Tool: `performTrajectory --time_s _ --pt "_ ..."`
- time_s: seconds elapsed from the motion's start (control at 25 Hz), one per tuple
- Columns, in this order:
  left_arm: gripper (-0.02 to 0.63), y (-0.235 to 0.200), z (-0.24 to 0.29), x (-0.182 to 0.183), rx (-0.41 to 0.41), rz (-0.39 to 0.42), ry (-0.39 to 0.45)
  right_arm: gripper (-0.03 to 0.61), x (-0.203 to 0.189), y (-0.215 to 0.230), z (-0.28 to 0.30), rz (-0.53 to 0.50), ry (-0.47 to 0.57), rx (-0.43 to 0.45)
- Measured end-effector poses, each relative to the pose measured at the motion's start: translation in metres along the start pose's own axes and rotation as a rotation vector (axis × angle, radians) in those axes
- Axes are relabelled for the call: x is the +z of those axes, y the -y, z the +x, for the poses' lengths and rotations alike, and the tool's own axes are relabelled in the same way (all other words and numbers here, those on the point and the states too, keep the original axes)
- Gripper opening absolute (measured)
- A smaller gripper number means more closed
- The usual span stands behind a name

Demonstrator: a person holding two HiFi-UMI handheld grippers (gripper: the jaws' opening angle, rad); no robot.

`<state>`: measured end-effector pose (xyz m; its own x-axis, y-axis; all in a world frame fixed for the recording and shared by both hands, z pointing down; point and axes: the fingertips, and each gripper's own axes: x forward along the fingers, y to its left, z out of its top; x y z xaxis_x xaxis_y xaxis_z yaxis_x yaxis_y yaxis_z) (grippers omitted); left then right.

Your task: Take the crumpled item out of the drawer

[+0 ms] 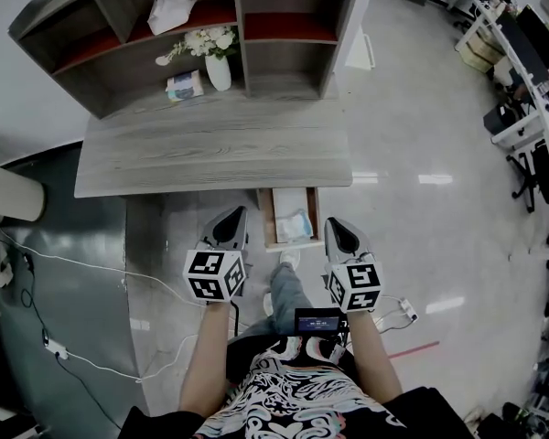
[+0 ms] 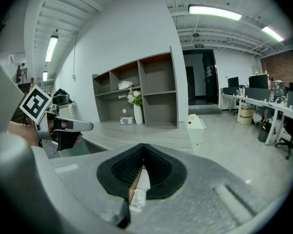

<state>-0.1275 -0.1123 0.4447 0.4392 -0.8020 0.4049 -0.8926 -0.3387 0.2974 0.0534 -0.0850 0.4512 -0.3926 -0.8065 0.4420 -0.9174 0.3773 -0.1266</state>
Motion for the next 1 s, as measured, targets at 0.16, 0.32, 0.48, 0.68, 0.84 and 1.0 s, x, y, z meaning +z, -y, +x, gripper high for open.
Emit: performTrajectory --time_s 0.16,0.32,0.48,0.68,0.84,1.0 --pt "0.008 0.006 0.01 -0.007 -0.01 0.003 -0.022 0.005 -0.01 0.005 0.006 0.0 -0.034 0.008" --pt "0.006 0.005 0.018 -0.018 -0.007 0.0 -0.049 0.005 -0.024 0.009 0.013 -0.002 -0.074 0.019" --pt "0.007 0.002 0.026 -0.036 -0.004 -0.005 -0.092 0.005 -0.043 0.012 0.022 -0.002 -0.129 0.029" --pt "0.007 -0.001 0.042 -0.058 -0.008 0.002 -0.153 0.005 -0.059 0.016 0.039 -0.002 -0.171 0.048" --pt "0.007 -0.005 0.05 -0.077 -0.01 0.005 -0.202 0.005 -0.071 0.016 0.05 -0.006 -0.208 0.059" --pt "0.008 -0.006 0.057 -0.098 -0.008 0.018 -0.258 0.005 -0.089 0.015 0.059 -0.02 -0.266 0.083"
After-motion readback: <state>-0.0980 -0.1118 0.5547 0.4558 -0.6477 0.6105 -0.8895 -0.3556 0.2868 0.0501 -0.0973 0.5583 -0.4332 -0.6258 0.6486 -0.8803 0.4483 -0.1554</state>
